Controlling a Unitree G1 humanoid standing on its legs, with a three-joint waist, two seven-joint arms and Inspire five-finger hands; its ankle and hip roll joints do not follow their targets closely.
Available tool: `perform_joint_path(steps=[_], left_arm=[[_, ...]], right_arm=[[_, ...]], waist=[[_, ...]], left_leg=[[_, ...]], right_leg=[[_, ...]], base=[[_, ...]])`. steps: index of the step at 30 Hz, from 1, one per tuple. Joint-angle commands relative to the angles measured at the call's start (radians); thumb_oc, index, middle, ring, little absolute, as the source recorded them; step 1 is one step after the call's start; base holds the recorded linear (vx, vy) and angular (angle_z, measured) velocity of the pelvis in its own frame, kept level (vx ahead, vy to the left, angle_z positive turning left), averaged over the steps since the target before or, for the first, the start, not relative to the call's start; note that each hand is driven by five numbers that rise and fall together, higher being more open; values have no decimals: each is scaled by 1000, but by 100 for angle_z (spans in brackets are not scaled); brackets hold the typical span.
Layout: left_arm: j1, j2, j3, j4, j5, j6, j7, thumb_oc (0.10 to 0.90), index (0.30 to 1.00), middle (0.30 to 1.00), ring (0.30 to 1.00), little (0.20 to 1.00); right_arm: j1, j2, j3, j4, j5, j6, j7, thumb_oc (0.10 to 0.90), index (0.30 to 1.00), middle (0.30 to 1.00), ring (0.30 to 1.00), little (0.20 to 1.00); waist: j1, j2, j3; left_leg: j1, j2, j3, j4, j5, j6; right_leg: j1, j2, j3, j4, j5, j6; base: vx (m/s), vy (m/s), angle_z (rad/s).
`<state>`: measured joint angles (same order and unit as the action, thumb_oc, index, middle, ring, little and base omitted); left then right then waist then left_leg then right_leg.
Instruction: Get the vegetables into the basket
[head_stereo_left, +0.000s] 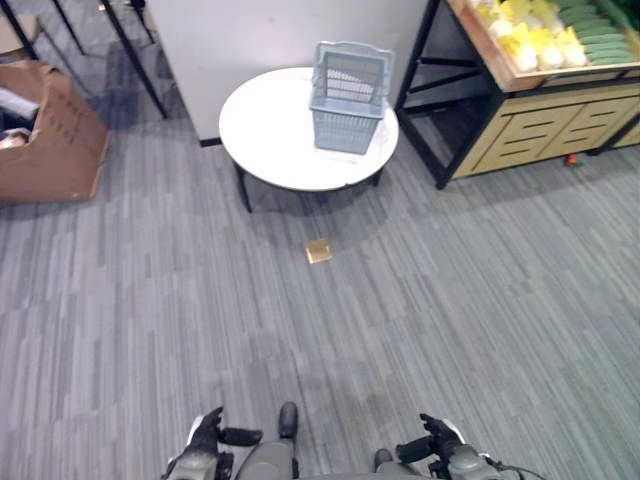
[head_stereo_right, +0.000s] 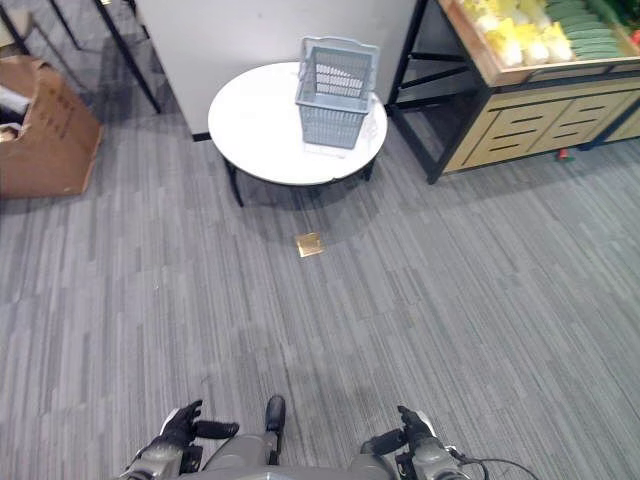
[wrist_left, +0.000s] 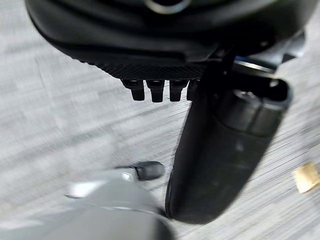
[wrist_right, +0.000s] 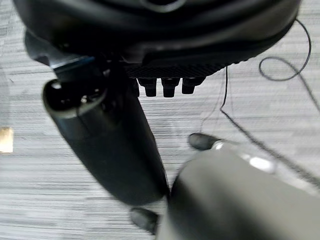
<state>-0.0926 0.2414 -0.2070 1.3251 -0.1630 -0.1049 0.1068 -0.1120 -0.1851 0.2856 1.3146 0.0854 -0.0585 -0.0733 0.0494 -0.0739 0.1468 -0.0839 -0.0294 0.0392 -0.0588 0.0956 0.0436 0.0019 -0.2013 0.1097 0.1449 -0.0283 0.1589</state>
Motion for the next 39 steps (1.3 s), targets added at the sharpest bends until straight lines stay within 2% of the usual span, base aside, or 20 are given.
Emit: perform_joint_path(steps=[1,2,4,6,8,9,12,14,16,19,21,23,24,26,28,31,35,36,37,39], left_arm=[[49,3,-20,21,59,10,-13,900,1000,1000,1000,1000],[49,3,-20,21,59,10,-13,900,1000,1000,1000,1000],[45,5,-22,24,60,12,-21,900,1000,1000,1000,1000],[42,5,-21,29,58,15,-27,900,1000,1000,1000,1000],[36,4,-23,42,64,16,-36,900,1000,1000,1000,1000],[36,4,-19,50,66,18,-36,900,1000,1000,1000,1000],[33,4,-12,54,63,20,-33,900,1000,1000,1000,1000],[37,0,1,65,64,21,-33,900,1000,1000,1000,1000],[40,-3,8,71,65,21,-35,900,1000,1000,1000,1000],[64,-8,28,89,70,25,-40,900,1000,1000,1000,1000],[64,-11,31,93,66,28,-41,900,1000,1000,1000,1000],[74,-16,42,119,64,37,-39,900,1000,1000,1000,1000],[78,-21,80,141,21,51,-48,900,1000,1000,1000,1000],[73,-22,90,135,1,51,-49,900,1000,1000,1000,1000],[53,-29,68,107,7,43,-38,900,1000,1000,1000,1000],[36,-22,50,76,-16,32,-38,900,1000,1000,1000,1000],[30,-22,30,58,-4,22,-26,900,1000,1000,1000,1000],[36,-27,27,56,-1,20,-23,900,1000,1000,1000,1000],[41,-32,23,57,2,16,-16,900,1000,1000,1000,1000],[45,-37,18,63,4,12,-8,900,1000,1000,1000,1000]], right_arm=[[-15,-36,30,-46,1,-10,-7,900,1000,1000,1000,1000],[-15,-36,30,-46,1,-10,-7,900,1000,1000,1000,1000],[-23,-36,36,-62,-6,-13,-9,900,1000,1000,1000,1000],[-28,-34,40,-66,-10,-11,-10,900,1000,1000,1000,1000],[-34,-34,33,-56,-3,-13,-12,900,1000,1000,1000,1000],[-37,-31,31,-56,4,-12,-13,900,1000,1000,1000,1000],[-38,-29,30,-60,6,-11,-14,900,1000,1000,1000,1000],[-36,-31,29,-68,7,-6,-12,900,1000,1000,1000,1000],[-33,-33,28,-70,5,-5,-10,900,1000,1000,1000,1000],[-6,-39,26,-75,-8,0,-2,900,1000,1000,1000,1000],[-2,-41,27,-76,-10,-2,2,900,1000,1000,1000,1000],[-1,-46,36,-72,-21,-1,9,900,1000,1000,1000,1000],[8,-53,44,-72,-36,1,18,900,1000,1000,1000,1000],[8,-60,44,-66,-35,2,18,900,1000,1000,1000,1000],[7,-80,31,-37,-30,2,10,900,1000,1000,1000,1000],[11,-99,13,-24,-15,1,-4,900,1000,1000,1000,1000],[17,-106,8,-12,-15,3,-10,900,1000,1000,1000,1000],[16,-106,14,-13,-20,4,-13,900,1000,1000,1000,1000],[15,-107,23,-14,-24,1,-16,900,1000,1000,1000,1000],[12,-104,34,-21,-30,-5,-20,900,1000,1000,1000,1000]], waist=[[5,-29,5],[5,-30,6],[3,-21,15],[-4,-19,28],[-11,-17,46],[-20,-23,53],[-33,-26,61],[-54,-25,67],[-59,-22,68],[-69,-19,43],[-71,-14,36],[-79,0,19],[-83,14,3],[-84,19,2],[-86,31,16],[-79,27,48],[-51,18,60],[-40,24,58],[-23,31,59],[5,40,54]], left_leg=[[-151,32,-43,107,-27,-20],[-150,32,-43,108,-28,-20],[-94,23,-46,82,-47,-7],[-51,18,-48,64,-62,-3],[-15,16,-54,70,-94,-3],[13,12,-58,76,-119,-5],[49,11,-69,80,-147,-10],[117,14,-99,83,-195,-23],[145,21,-106,78,-211,-29],[223,44,-139,67,-254,-51],[232,59,-144,70,-256,-59],[246,96,-150,67,-242,-79],[243,131,-158,92,-216,-101],[234,141,-163,119,-200,-108],[174,143,-157,252,-138,-133],[81,125,-145,345,-78,-138],[-74,50,-116,268,-147,-108],[-103,46,-114,219,-122,-106],[-142,53,-126,165,-66,-111],[-197,82,-166,57,11,-122]], right_leg=[[-9,56,2,163,173,12],[-8,56,2,164,172,13],[-63,39,-75,214,202,3],[-93,30,-130,197,191,-10],[-133,35,-189,100,134,-18],[-161,33,-214,21,135,-12],[-194,24,-226,-52,161,-3],[-240,22,-200,-137,214,15],[-243,28,-194,-166,231,20],[-248,42,-192,-156,241,14],[-244,49,-203,-147,236,6],[-239,73,-218,-128,217,-10],[-244,93,-235,-92,179,-32],[-244,100,-242,-79,165,-43],[-225,102,-267,-55,119,-71],[-183,90,-285,-47,80,-93],[-107,64,-283,-82,56,-80],[-90,70,-275,-99,52,-78],[-66,80,-260,-120,48,-78],[-16,94,-221,-148,27,-75]], base=[[93,254,-10],[120,258,-15],[136,193,0],[183,140,-4],[329,39,-20],[306,-12,-10],[251,-52,11],[406,-84,6],[309,-82,24],[394,-157,40],[254,-176,58],[319,-263,18],[272,-221,7],[226,-203,16],[239,-196,17],[115,-72,33],[195,-5,57],[250,93,27],[292,144,0],[337,161,-22]])
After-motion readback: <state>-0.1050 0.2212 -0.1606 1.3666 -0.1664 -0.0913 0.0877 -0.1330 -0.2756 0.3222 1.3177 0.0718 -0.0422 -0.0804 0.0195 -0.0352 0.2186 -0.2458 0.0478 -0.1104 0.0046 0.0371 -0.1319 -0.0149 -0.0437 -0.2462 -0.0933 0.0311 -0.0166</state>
